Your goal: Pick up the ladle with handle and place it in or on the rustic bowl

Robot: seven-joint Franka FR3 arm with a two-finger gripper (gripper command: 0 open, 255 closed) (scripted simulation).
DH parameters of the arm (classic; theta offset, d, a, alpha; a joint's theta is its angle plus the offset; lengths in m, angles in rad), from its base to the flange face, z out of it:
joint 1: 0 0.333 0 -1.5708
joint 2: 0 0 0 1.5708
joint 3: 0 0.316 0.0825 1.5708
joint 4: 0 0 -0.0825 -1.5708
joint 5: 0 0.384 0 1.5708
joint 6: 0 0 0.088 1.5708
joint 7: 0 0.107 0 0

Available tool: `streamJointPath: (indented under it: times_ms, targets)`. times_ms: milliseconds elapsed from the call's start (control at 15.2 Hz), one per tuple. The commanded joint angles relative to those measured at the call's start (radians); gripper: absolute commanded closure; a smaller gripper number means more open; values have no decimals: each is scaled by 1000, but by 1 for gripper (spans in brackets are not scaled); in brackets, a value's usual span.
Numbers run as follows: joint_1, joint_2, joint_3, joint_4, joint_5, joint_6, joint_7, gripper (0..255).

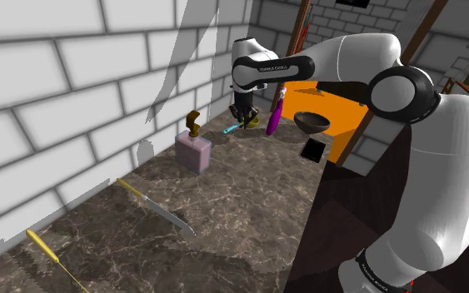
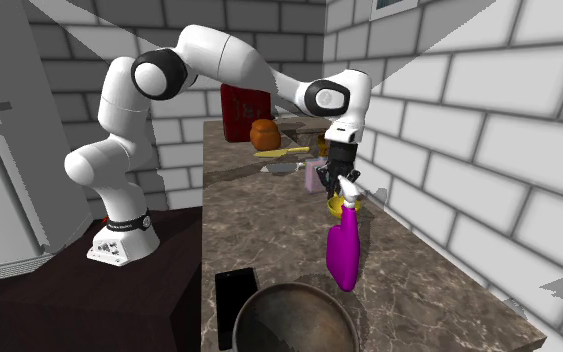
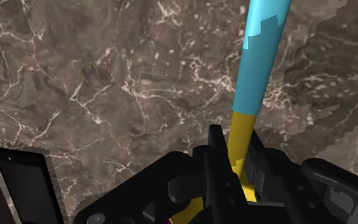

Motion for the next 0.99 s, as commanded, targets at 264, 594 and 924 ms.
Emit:
streamJointPath:
  times_ms: [264,594,924]
  targets:
    - [3,-16,3,56,7,-71,-12,255]
    - [7,-23,5,113,11,-133,-22,255]
    - [13,-24,6,172,13,-193,-30,255]
